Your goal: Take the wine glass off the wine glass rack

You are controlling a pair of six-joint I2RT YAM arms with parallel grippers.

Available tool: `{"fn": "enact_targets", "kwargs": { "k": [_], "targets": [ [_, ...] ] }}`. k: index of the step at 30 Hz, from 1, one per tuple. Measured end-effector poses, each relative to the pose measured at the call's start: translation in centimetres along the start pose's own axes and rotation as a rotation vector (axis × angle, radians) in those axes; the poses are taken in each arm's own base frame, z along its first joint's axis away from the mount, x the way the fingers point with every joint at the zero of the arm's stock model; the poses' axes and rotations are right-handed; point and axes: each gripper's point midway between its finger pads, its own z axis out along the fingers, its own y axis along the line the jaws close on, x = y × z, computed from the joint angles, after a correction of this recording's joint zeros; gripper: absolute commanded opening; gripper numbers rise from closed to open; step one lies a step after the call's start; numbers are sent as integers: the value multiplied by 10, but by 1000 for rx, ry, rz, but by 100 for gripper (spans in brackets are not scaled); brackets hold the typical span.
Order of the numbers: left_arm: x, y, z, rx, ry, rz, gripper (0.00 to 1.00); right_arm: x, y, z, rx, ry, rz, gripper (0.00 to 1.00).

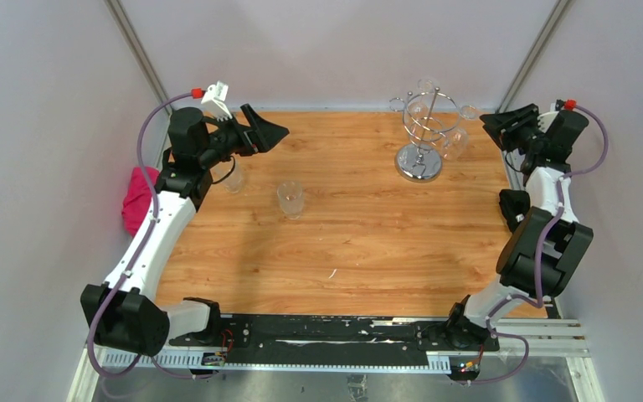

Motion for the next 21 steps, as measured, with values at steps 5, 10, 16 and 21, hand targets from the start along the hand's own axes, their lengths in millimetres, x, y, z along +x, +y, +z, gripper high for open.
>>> {"fn": "enact_targets", "kwargs": {
  "k": [5, 10, 16, 21],
  "targets": [
    [1, 2, 1, -3, 5, -2, 95, -9, -1, 10, -12, -4, 5, 44],
    [2, 3, 2, -8, 7, -4, 95, -13, -7, 19, -22, 6, 23, 44],
    [2, 4, 2, -13, 5, -2, 95, -11, -21, 32, -33, 27, 70, 43],
    [2, 5, 2, -16, 5, -3, 95, -12, -25, 40, -64, 40, 107, 43]
  ]
}}
